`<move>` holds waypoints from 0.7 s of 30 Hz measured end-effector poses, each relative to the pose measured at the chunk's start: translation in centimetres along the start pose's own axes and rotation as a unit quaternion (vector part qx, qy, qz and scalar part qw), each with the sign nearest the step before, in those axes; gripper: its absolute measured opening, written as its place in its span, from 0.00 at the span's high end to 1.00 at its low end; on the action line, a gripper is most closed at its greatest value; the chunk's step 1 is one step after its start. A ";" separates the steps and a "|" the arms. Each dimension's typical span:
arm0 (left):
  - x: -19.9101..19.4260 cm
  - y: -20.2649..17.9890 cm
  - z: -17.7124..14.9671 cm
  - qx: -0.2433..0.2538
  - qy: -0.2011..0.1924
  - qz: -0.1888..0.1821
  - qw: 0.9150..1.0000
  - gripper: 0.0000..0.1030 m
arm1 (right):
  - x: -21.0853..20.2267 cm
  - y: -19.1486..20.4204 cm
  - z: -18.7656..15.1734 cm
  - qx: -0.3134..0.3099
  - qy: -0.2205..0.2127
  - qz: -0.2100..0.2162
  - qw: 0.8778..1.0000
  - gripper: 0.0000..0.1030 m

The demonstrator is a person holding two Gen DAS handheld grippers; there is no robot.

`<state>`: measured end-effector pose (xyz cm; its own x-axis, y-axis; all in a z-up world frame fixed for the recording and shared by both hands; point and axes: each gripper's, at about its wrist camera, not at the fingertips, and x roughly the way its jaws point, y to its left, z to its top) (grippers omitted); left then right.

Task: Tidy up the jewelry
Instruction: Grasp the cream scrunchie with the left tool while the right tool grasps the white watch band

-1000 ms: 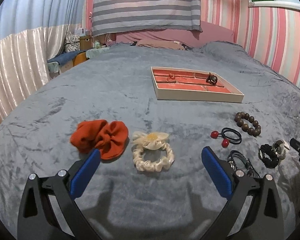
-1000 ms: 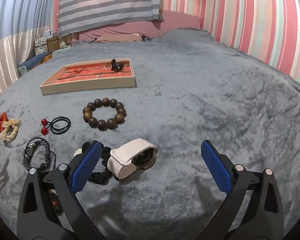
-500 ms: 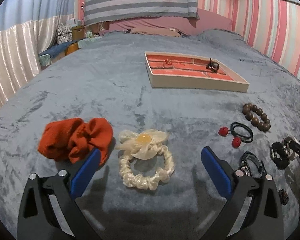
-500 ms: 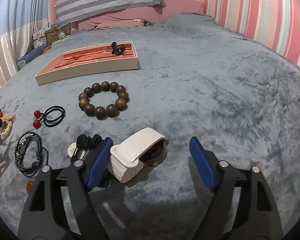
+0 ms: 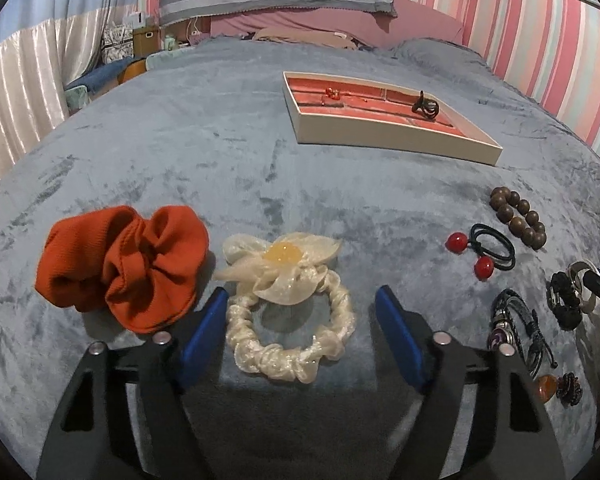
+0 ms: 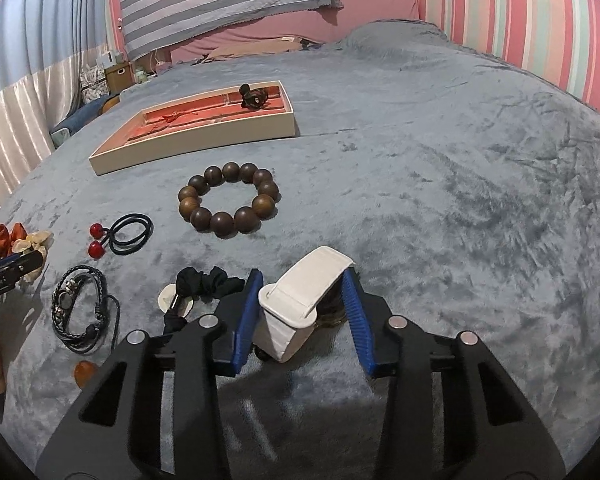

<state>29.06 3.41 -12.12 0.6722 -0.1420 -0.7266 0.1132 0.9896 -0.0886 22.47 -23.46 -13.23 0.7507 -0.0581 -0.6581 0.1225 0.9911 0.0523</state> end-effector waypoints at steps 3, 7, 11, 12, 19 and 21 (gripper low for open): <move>0.3 -0.1 0.0 0.004 0.004 0.002 1.000 0.40 | 0.0 0.0 0.0 0.001 0.000 0.000 1.000 0.65; 0.6 0.0 0.0 0.004 0.010 -0.002 1.000 0.50 | -0.3 -0.1 0.0 0.000 0.002 -0.003 1.000 0.68; 0.7 0.2 0.1 0.002 0.011 -0.004 1.000 0.56 | -0.6 -0.6 0.0 0.002 0.006 -0.008 1.000 0.72; 0.7 0.2 0.1 0.001 0.012 -0.005 1.000 0.59 | -0.8 -0.7 0.0 0.003 0.007 -0.009 1.000 0.73; 0.6 0.7 0.0 -0.009 0.013 -0.010 1.000 0.72 | -0.9 -0.9 -0.3 -0.003 0.010 -0.008 1.000 0.73; 0.6 1.0 0.0 -0.013 0.013 -0.013 1.000 0.76 | -0.8 -0.9 -0.3 -0.004 0.008 -0.006 1.000 0.73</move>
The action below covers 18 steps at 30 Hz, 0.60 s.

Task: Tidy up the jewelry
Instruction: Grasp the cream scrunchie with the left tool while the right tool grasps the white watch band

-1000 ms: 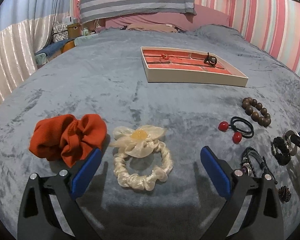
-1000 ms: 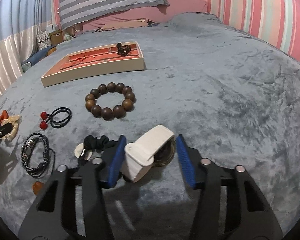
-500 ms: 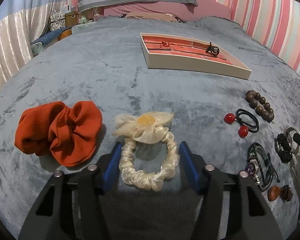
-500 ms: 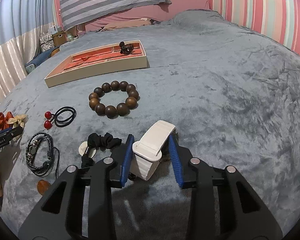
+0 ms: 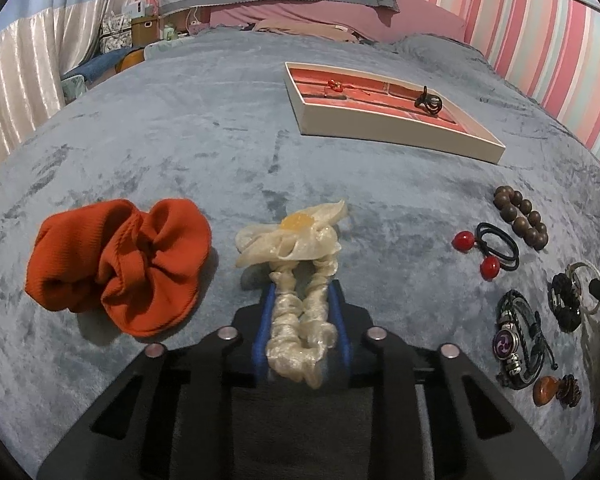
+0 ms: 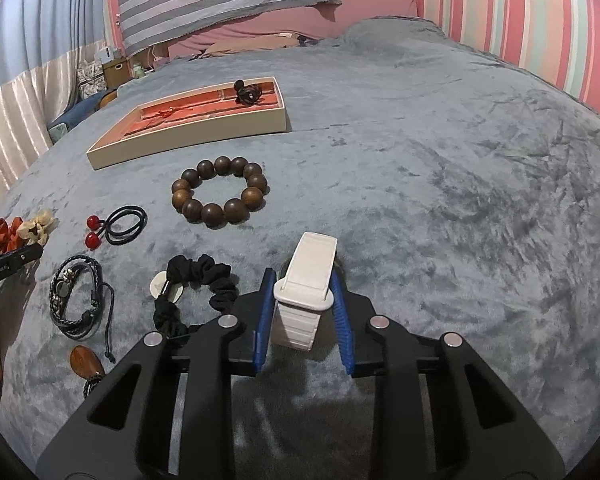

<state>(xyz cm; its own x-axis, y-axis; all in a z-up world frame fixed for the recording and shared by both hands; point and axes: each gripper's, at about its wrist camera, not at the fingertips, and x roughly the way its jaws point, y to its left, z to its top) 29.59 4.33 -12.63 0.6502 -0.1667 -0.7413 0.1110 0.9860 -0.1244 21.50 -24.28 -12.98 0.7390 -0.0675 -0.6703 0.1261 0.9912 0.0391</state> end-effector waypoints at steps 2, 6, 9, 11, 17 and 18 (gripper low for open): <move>-0.1 0.1 0.0 -0.002 -0.002 0.000 1.000 0.81 | -0.1 -0.1 0.0 0.000 -0.002 0.003 1.000 0.73; -0.5 0.0 0.0 0.001 -0.009 0.000 1.000 0.84 | -0.2 -0.4 0.2 0.004 -0.009 0.010 1.000 0.73; -0.9 -0.4 0.0 0.007 -0.015 0.002 1.000 0.85 | -0.3 -0.6 0.4 0.007 -0.012 0.016 1.000 0.73; -1.3 -0.5 0.1 0.010 -0.019 0.004 1.000 0.85 | -0.4 -0.7 0.7 0.009 -0.013 0.020 1.000 0.73; -2.0 -0.5 0.6 0.006 -0.026 0.001 1.000 0.85 | -0.5 -0.8 1.5 0.008 -0.019 0.027 0.999 0.74; -2.2 -0.6 0.8 0.006 -0.028 0.000 1.000 0.85 | -0.5 -0.8 1.6 0.008 -0.020 0.027 0.999 0.74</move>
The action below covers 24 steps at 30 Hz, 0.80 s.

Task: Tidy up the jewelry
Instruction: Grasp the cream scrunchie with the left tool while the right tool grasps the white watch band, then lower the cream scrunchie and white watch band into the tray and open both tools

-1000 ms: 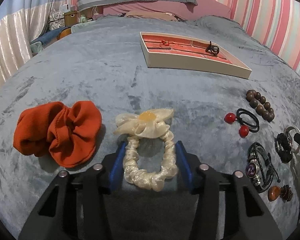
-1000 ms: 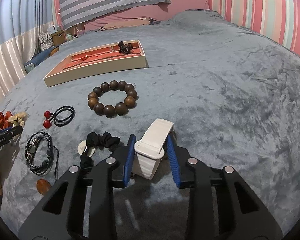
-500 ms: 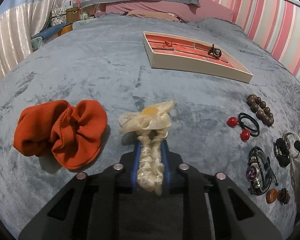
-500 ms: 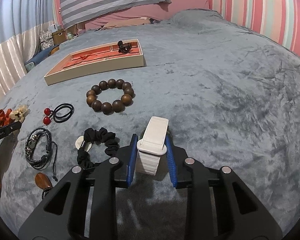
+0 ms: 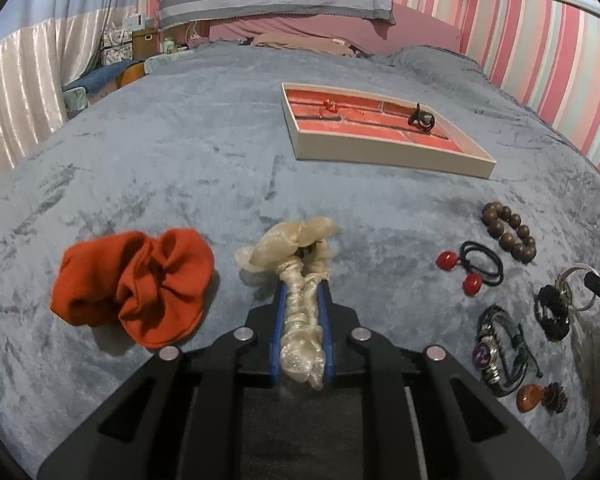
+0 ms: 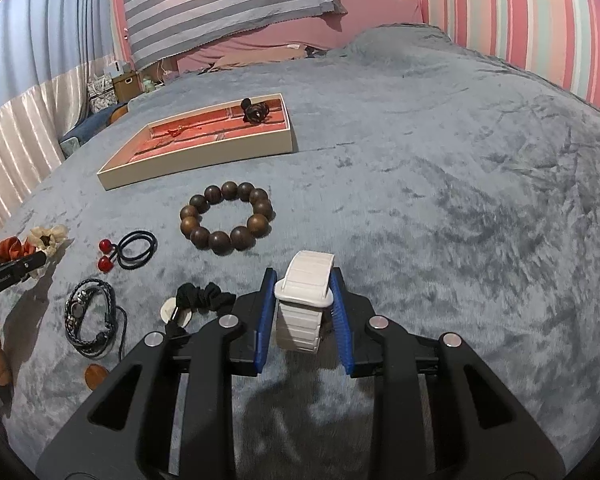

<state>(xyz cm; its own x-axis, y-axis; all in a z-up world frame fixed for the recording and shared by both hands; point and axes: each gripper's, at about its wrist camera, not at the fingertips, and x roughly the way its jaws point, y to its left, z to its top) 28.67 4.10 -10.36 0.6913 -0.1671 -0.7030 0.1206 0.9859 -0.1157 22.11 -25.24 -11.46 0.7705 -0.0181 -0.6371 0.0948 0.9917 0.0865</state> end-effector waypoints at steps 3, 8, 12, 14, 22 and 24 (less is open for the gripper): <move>-0.6 -0.4 0.8 0.003 -0.008 -0.004 1.000 0.85 | 0.0 0.0 0.5 0.000 -0.002 0.001 1.000 0.74; -1.0 -1.0 2.4 0.004 -0.018 -0.012 1.000 0.85 | 0.3 -0.5 1.7 0.001 -0.005 -0.002 1.000 0.74; -0.7 -1.6 3.6 0.008 -0.019 -0.016 1.000 0.85 | 0.7 -0.8 3.1 0.002 -0.007 -0.002 1.000 0.74; -0.4 -1.7 4.6 0.003 -0.018 -0.023 1.000 0.85 | 0.9 -0.9 4.2 0.001 -0.010 0.000 1.000 0.74; 2.1 -2.6 9.7 -0.009 -0.013 -0.037 0.999 0.85 | 2.5 0.4 10.0 -0.017 -0.032 0.016 0.999 0.74; 2.8 -3.1 11.1 -0.008 -0.013 -0.039 0.999 0.85 | 3.2 1.1 11.7 -0.027 -0.040 0.018 0.999 0.74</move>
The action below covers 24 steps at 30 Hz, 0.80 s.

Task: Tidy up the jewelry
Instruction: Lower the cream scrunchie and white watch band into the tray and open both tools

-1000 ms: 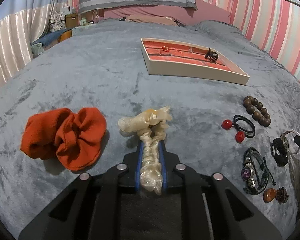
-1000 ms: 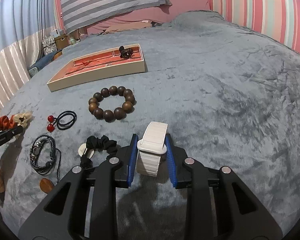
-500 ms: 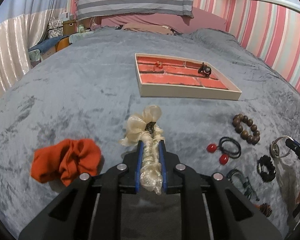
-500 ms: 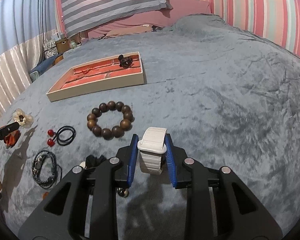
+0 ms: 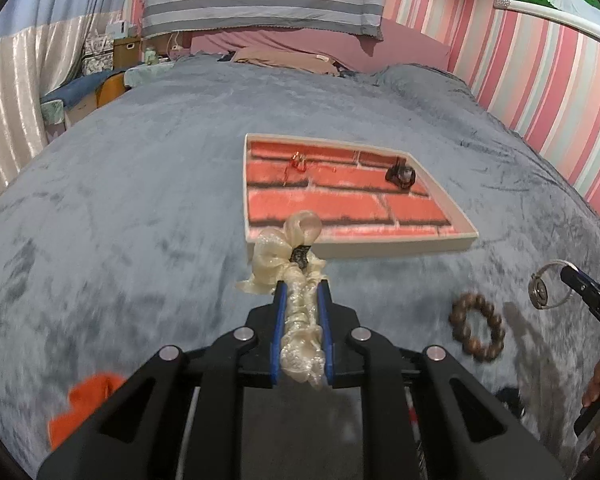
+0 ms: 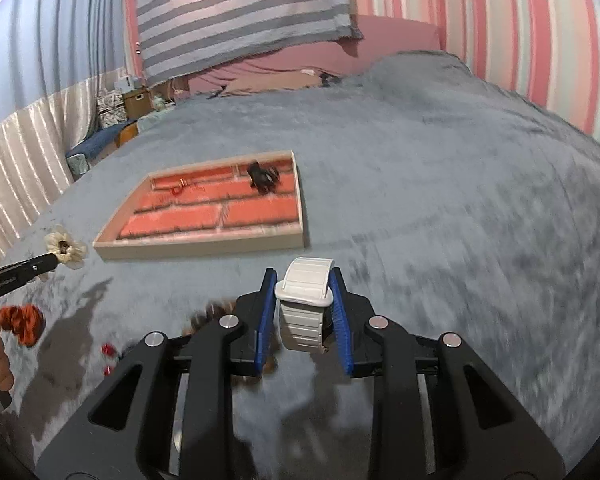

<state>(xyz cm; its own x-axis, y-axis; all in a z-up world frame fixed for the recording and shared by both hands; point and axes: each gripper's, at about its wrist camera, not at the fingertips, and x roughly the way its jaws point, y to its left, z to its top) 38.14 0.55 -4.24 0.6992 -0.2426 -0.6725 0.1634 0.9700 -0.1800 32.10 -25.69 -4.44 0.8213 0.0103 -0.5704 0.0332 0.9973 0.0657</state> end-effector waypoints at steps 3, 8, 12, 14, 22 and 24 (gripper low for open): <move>1.5 -0.7 2.2 0.001 -0.002 -0.002 1.000 0.85 | 1.4 0.9 2.3 -0.009 -0.010 0.006 1.000 0.74; 4.9 -1.5 5.9 0.008 0.001 0.009 1.000 0.85 | 5.0 2.9 6.5 -0.036 -0.025 0.014 0.999 0.74; 8.9 -1.4 8.5 0.008 0.016 0.021 1.000 0.85 | 9.0 3.8 9.1 -0.042 -0.019 0.026 0.999 0.74; 11.1 -1.4 9.6 0.005 0.027 0.025 0.999 0.85 | 11.4 4.1 10.2 -0.043 -0.011 0.034 0.998 0.74; 18.4 -0.1 11.8 -0.005 0.068 0.037 0.997 0.85 | 20.8 4.1 11.7 -0.036 0.029 0.034 0.998 0.74; 19.6 0.4 11.9 -0.006 0.081 0.041 0.996 0.85 | 22.1 3.9 11.4 -0.035 0.035 0.029 0.998 0.74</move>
<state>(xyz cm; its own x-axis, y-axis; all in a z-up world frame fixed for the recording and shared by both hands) 60.19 -3.63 -8.90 0.5882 -0.1619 -0.7923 0.1011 0.9868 -0.1266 56.89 -22.42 -7.51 0.7786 0.0711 -0.6235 -0.0549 0.9975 0.0451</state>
